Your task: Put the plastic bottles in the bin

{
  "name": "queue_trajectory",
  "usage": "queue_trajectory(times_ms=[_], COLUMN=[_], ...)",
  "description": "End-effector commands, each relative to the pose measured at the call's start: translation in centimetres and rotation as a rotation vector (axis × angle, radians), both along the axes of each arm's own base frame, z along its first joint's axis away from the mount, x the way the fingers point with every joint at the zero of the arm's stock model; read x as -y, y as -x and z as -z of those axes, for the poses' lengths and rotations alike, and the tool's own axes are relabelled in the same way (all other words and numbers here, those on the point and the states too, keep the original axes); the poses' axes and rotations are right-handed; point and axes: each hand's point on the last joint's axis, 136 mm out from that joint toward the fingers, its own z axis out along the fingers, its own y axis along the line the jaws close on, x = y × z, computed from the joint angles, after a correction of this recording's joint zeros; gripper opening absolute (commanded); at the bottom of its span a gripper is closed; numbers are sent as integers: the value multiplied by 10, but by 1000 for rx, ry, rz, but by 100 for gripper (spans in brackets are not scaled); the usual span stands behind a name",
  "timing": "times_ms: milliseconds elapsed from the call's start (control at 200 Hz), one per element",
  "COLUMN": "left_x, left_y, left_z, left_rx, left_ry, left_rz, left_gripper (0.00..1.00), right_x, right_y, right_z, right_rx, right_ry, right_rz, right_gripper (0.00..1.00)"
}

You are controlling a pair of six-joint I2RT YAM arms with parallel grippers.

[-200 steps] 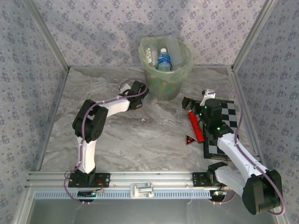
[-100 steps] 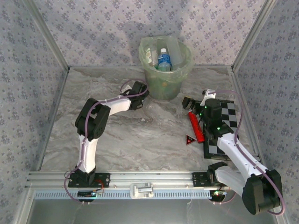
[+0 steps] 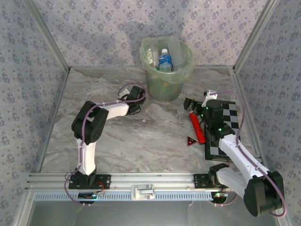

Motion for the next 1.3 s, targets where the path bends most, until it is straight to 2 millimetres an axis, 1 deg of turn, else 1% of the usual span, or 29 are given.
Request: queue_trajectory(times_ms=[0,115,190,370,465,630,645,725,790,965,1024,1034,1084,1104,1114,1124,1164,1179,1194,1294], left_x=[-15,-22,-24,-18,-11,8,10,18,25,47,58,60,70,74,77,79,86,88,92,110], left_y=[-4,-4,-1,7,10,13,14,13,13,5,0,-2,-6,-8,-10,-10,-14,-15,-19,-33], left_z=[-47,-91,-123,-193,-227,-285,-287,-315,-334,-378,-389,-387,-399,-401,-398,-405,-411,-413,-410,-405], left_rx=[109,209,285,485,561,670,676,744,788,888,910,905,925,926,919,932,942,942,932,907], left_ry=[-70,-137,-185,-265,-305,-348,-351,-356,-363,-378,-384,-386,-383,-381,-381,-378,-377,-375,-376,-373], left_rz=[10,60,99,246,325,464,476,518,545,631,671,680,713,728,739,743,769,778,788,848], left_gripper=[54,55,55,56,55,54,54,53,52,52,52,52,52,52,52,52,52,52,52,53], right_x=[5,5,4,2,1,0,0,0,1,3,3,3,3,3,3,3,3,3,3,5], right_y=[-2,-3,-4,-7,-8,-8,-8,-7,-5,-2,-2,-2,-1,-1,-1,-1,0,0,0,3], right_z=[-8,-6,-7,-7,-7,-9,-10,-11,-11,-13,-12,-13,-13,-13,-13,-14,-15,-14,-14,-14], right_rx=[15,9,11,10,9,11,11,15,15,16,15,16,16,17,17,19,20,20,19,21], right_ry=[-2,-4,-7,-13,-19,-25,-24,-27,-27,-27,-26,-26,-26,-27,-27,-26,-28,-28,-28,-29], right_rz=[23,26,25,20,16,10,10,11,13,16,17,16,16,15,16,16,16,18,18,23], right_gripper=[100,100,100,100,100,100,100,100,100,100,100,100,100,100,100,100,100,100,100,100])
